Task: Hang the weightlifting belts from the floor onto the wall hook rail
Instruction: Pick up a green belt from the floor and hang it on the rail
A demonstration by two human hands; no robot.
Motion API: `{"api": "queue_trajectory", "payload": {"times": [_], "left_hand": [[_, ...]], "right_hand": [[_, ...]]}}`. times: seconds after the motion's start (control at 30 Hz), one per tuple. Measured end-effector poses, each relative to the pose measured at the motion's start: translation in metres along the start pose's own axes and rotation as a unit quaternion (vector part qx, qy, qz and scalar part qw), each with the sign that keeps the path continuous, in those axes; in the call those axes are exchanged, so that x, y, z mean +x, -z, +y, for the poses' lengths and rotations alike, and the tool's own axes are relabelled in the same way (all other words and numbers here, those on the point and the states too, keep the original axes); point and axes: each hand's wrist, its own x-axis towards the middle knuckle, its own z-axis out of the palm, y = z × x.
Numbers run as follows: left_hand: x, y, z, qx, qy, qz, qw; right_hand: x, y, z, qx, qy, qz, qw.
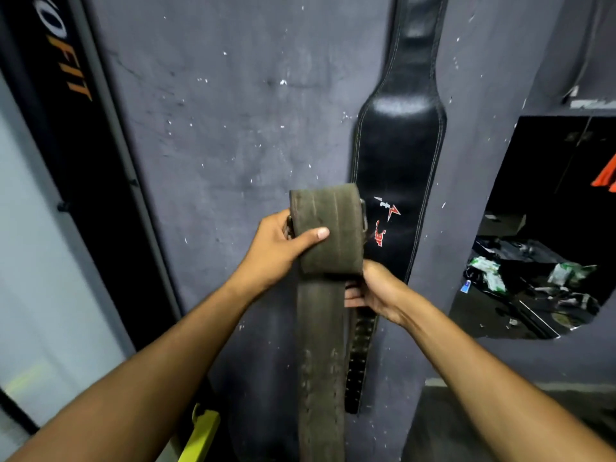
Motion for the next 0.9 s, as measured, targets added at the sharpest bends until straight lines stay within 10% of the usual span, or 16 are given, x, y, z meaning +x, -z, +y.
{"api": "queue_trajectory", "payload": {"times": [0.47, 0.67, 0.9], "left_hand": [[0.022, 0.001, 0.037, -0.171, 0.244, 0.045, 0.953], [0.024, 0.013, 0.041, -0.224, 0.382, 0.103, 0.891], [0.022, -0.003, 0.034, -0.272, 0.38, 0.056, 0.882]], "right_hand": [[-0.03, 0.029, -0.041, -0.163, 0.283, -0.097, 0.94], [-0.044, 0.031, -0.047, -0.382, 0.443, 0.024, 0.81], [-0.009, 0.011, -0.056, -0.318, 0.535, 0.18, 0.762]]}}
